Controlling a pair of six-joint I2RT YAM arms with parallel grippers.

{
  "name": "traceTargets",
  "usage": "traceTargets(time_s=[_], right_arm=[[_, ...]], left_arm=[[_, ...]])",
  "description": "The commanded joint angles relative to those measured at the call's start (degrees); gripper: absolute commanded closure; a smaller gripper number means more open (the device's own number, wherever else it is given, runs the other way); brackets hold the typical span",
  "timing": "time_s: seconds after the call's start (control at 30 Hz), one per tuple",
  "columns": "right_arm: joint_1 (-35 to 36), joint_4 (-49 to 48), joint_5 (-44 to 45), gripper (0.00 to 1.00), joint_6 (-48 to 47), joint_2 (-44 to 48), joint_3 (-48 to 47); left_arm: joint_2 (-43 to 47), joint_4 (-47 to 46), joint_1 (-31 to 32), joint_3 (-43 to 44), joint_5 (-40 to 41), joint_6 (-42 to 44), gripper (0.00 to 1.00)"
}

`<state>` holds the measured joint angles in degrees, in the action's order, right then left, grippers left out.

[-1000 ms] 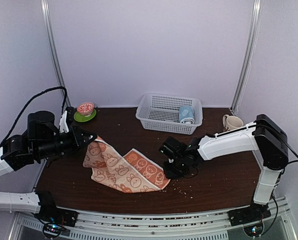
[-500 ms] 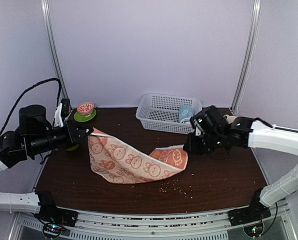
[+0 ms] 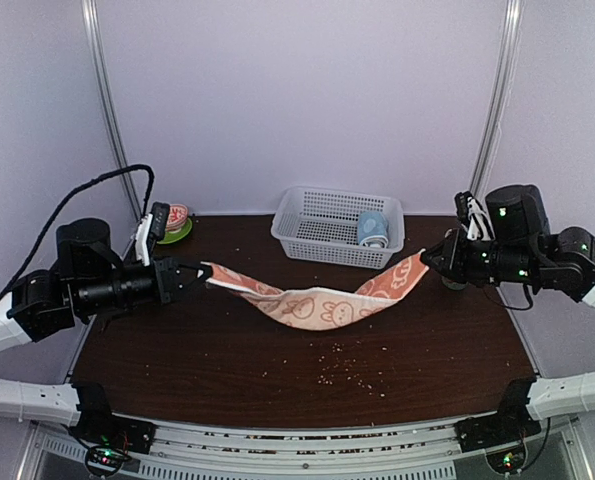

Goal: Roll the towels
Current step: Pick up the towel from the center of the board, then flatten out the towel at the center of the board.

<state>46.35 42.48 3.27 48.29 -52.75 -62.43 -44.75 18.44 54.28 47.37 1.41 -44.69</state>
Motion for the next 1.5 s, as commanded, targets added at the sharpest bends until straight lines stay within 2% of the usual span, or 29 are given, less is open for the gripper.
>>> traceTargets(time_s=[0.0, 0.13, 0.27, 0.47, 0.6, 0.77, 0.9, 1.0, 1.17, 1.23, 1.33, 1.4, 1.47], right_arm=[[-0.3, 2.0, 0.1, 1.0, 2.0, 3.2, 3.9], [-1.7, 0.0, 0.1, 1.0, 1.6, 3.0, 6.7], [-6.0, -3.6, -3.3, 1.0, 0.5, -0.2, 8.6], [-10.4, -6.8, -6.3, 1.0, -0.5, -5.3, 4.0], [-10.4, -4.8, -7.1, 1.0, -1.9, -4.7, 3.3], [-10.4, -6.2, -9.1, 1.0, -0.5, -0.2, 11.0], [-9.3, -5.0, -13.0, 1.0, 2.2, 3.8, 16.4], [-7.5, -0.5, -12.9, 1.0, 4.0, 8.3, 15.9], [-6.6, 6.1, -11.1, 1.0, 7.6, 14.1, 8.0], [-6.6, 7.7, -9.6, 1.0, 7.6, 13.3, 4.2], [-7.2, 5.7, -9.9, 1.0, 7.5, 8.7, 4.0], [-8.3, -0.3, -13.2, 1.0, 8.6, 4.8, 7.9], [-9.4, -7.2, -15.6, 1.0, 10.4, 0.6, 12.4]], left_arm=[[5.3, -7.2, 0.7, -4.3, -0.1, 2.0, 1.0], [7.6, -7.2, 0.6, -6.4, 7.1, 3.8, 1.0], [4.3, -8.9, -0.1, -4.8, 11.0, 8.7, 1.0], [-6.9, -7.0, -6.5, 8.1, 5.4, 13.1, 1.0], [-7.1, -9.2, -6.6, 8.3, 0.2, 14.8, 1.0], [-1.3, -15.6, -6.5, -2.9, -3.1, 10.9, 1.0], [3.1, -15.8, -6.2, -8.9, -9.1, 4.7, 1.0], [8.3, -12.9, -3.9, -9.5, -10.4, 2.0, 1.0], [14.4, -9.5, -1.4, -4.6, -12.7, -0.9, 1.0], [14.6, -9.3, -1.2, -2.1, -13.1, -0.9, 1.0], [12.8, -7.5, -1.2, 0.0, -8.6, 0.7, 1.0], [9.8, -6.8, -1.7, -0.8, -5.1, 0.6, 1.0], [5.9, -9.1, -3.5, -3.4, -5.6, -1.2, 1.0]])
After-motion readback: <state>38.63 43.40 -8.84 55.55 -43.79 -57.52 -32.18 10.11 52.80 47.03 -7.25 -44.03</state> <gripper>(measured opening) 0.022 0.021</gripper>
